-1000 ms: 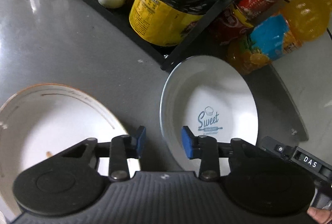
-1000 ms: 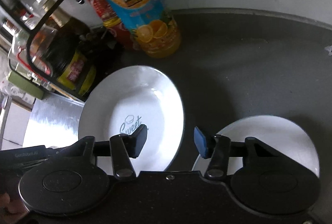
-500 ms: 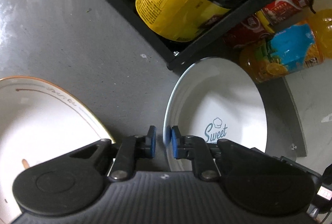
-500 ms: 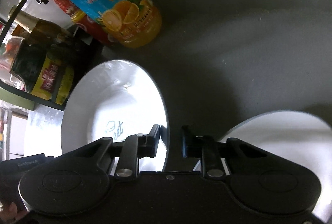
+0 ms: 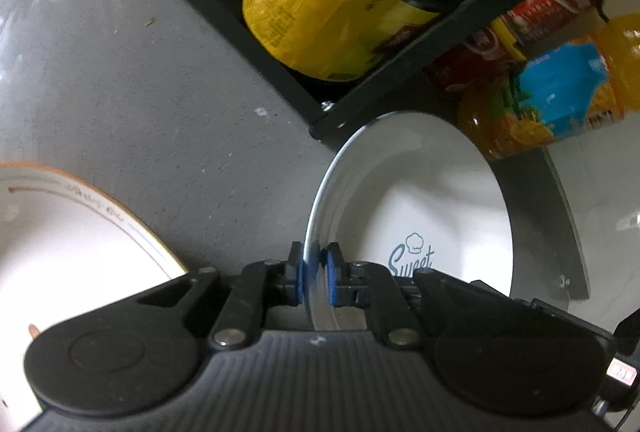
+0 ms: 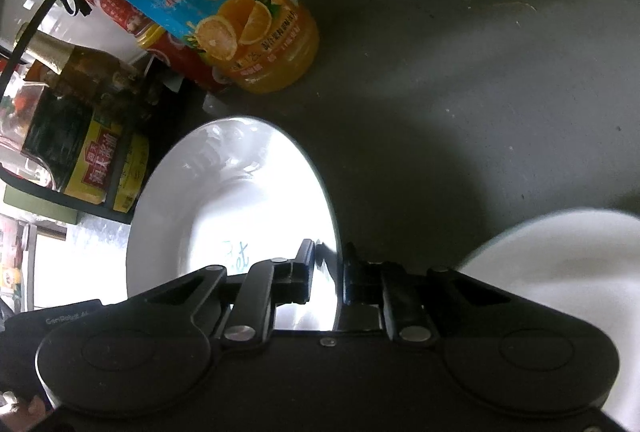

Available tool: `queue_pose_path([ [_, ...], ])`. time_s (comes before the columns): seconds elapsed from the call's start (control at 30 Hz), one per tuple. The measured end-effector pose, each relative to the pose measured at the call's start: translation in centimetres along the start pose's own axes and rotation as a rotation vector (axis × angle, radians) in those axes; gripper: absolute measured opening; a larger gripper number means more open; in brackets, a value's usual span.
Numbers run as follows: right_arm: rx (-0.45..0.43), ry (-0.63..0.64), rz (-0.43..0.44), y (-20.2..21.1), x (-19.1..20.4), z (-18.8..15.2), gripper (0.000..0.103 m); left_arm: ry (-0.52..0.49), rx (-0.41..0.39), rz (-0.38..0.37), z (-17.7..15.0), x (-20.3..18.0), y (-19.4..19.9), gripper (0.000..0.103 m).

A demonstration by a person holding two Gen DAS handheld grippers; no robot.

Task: Organize plates and bowls
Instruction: 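Close the left tool on the 'Sweet' plate rim while the right tool grips it too, then lift the 'Sweet' plate with both tools and lower it onto the flower-pattern plate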

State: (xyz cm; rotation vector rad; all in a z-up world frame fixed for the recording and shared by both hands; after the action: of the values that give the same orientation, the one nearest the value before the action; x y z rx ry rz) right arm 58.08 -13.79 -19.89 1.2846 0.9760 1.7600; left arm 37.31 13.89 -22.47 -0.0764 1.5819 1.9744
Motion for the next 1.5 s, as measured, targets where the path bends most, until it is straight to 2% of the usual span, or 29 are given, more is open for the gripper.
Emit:
queue_pose_path([
  [0.1, -0.018, -0.009, 0.010, 0.9, 0.0, -0.5, 0.011, -0.016, -0.001, -0.027, 0.0, 0.2, 0.8, 0.009],
  [0.3, -0.046, -0.031, 0.037, 3.0, 0.2, -1.9, 0.006, -0.038, 0.014, -0.027, 0.2, 0.5, 2.1, 0.006],
  [0.77, -0.138, -0.108, 0.029, 6.5, 2.2, -7.1, 0.006, -0.128, 0.019, -0.090, -0.2, 1.9, 6.4, 0.004],
  [1.1, -0.191, -0.172, 0.053, 8.1, 3.9, -11.6, 0.006, -0.154, 0.020, -0.168, -0.8, 4.9, 10.1, 0.002],
  [1.5, -0.224, -0.209, 0.071, 7.8, 7.0, -16.7, 0.006, -0.177, 0.039, -0.185, -1.7, 10.0, 12.2, 0.002],
])
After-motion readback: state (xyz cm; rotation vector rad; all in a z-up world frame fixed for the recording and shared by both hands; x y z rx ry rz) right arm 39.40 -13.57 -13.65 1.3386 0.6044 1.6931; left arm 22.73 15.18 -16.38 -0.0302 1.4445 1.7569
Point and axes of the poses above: each gripper's, at about its wrist camera, not at the fingertips, and y roughly against the way its jaws point, x to its left, z to its top, the point moved 1 cm from there along -y, roughly the way its jaws point, and after that the axes turned 10 degrees about -y, right-handed, at the moved point
